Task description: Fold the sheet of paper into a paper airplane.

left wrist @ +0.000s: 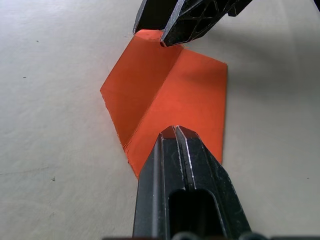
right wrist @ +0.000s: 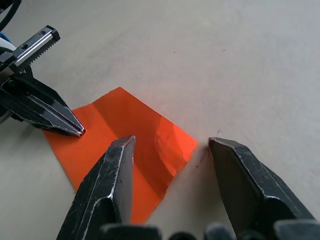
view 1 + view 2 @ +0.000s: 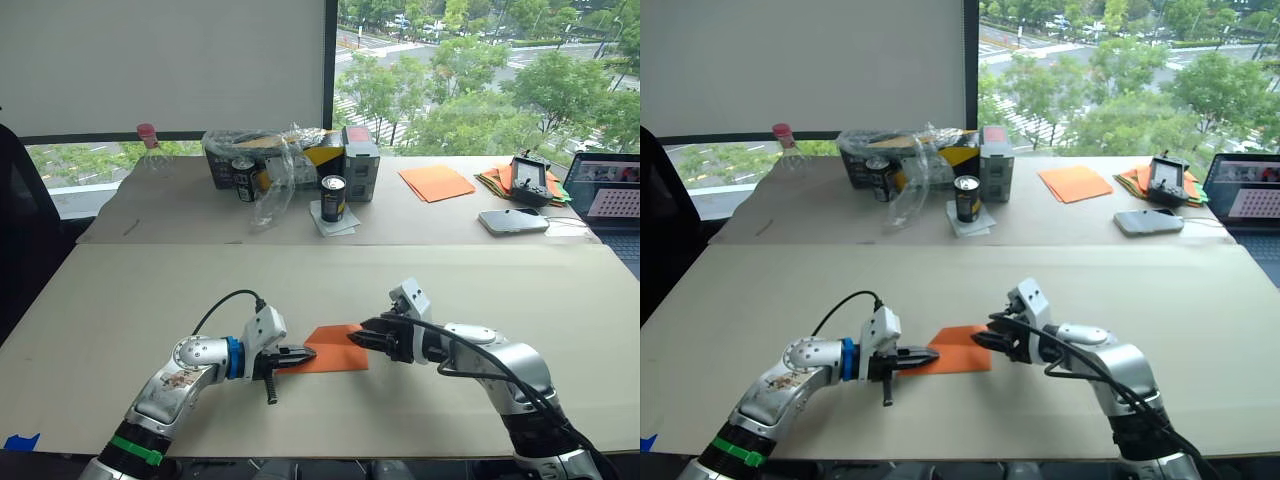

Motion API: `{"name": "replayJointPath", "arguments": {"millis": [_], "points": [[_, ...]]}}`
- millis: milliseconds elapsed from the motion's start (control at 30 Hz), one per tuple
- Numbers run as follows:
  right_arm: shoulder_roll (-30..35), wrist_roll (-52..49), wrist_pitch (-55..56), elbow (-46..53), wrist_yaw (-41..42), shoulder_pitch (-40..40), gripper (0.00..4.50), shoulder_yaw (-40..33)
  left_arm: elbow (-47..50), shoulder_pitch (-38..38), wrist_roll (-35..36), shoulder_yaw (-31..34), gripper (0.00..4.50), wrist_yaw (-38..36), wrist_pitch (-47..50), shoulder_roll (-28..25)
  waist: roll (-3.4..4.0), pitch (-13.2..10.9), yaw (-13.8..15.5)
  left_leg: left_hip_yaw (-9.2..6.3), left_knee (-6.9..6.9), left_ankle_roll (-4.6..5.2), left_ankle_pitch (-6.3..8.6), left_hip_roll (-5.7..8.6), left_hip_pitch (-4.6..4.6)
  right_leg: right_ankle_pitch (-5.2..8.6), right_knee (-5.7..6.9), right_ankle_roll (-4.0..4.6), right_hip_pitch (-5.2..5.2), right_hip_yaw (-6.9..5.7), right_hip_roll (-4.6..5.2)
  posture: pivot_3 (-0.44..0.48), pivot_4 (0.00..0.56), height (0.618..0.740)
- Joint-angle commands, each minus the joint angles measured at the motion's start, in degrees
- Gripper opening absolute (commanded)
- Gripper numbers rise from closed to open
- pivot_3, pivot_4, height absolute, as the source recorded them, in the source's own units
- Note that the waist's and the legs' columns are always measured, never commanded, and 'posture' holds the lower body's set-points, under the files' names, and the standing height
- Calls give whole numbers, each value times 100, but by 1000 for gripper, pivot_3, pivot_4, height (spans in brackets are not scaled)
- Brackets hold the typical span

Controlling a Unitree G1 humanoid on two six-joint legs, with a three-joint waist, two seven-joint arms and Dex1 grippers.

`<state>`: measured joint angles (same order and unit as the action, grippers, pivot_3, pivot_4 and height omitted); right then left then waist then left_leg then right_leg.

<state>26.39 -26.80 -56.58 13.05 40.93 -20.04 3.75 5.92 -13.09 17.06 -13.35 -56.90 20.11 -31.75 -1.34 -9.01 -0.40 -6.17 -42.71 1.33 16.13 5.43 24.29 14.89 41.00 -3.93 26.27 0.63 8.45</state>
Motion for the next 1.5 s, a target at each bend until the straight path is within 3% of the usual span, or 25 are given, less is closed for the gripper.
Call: {"name": "replayJointPath", "arguments": {"millis": [33, 367, 633, 1000, 1100, 1267, 1500], "points": [[138, -299, -515, 234, -38, -96, 2633, -128, -25, 66, -159, 0, 0, 74, 34, -74, 0, 0, -5, 0, 0, 0, 0, 0, 0, 0, 0, 0, 0, 0, 0, 0, 150, 670], [37, -668, -687, 318, -67, -70, 2633, -125, -40, 53, -141, -17, 0, 28, -38, -62, 0, 0, -12, 0, 1, 0, 0, 0, 0, 0, -1, 0, 0, -1, 0, 0, 150, 670], [24, -539, 129, 288, 87, -139, 2633, -77, 7, 86, -122, -26, 0, 5, -2, -87, 0, 0, -17, 0, 3, 0, 0, 0, 0, 1, -2, -1, 1, -1, 0, 0, 150, 670], [306, -641, 381, 410, 577, -150, 2633, 71, -34, 86, -139, -46, 0, -22, -45, -89, 0, 0, -20, -1, 4, 0, 0, 0, 1, 1, -4, -1, 0, -1, 0, 0, 150, 670], [338, -615, 435, 404, 619, -139, 1807, 95, -39, 89, -139, -41, 0, -24, -48, -95, 0, 0, -19, -1, 5, 0, 0, 0, 0, 1, -4, -1, 1, -1, 0, 0, 150, 670], [483, -524, 656, 464, 780, -75, 59, 237, -48, 91, -139, -40, 0, -25, -53, -94, 0, 0, -20, -1, 6, 0, 0, -1, 1, 1, -6, -1, 0, -2, 0, 0, 150, 670], [718, -544, 849, 533, 1074, -49, 20, 274, -44, 101, -138, -53, 0, -32, -61, -91, 0, 0, -14, -1, 6, 0, 0, -1, 2, 1, -8, -1, 0, -1, 0, 0, 150, 670]]}}
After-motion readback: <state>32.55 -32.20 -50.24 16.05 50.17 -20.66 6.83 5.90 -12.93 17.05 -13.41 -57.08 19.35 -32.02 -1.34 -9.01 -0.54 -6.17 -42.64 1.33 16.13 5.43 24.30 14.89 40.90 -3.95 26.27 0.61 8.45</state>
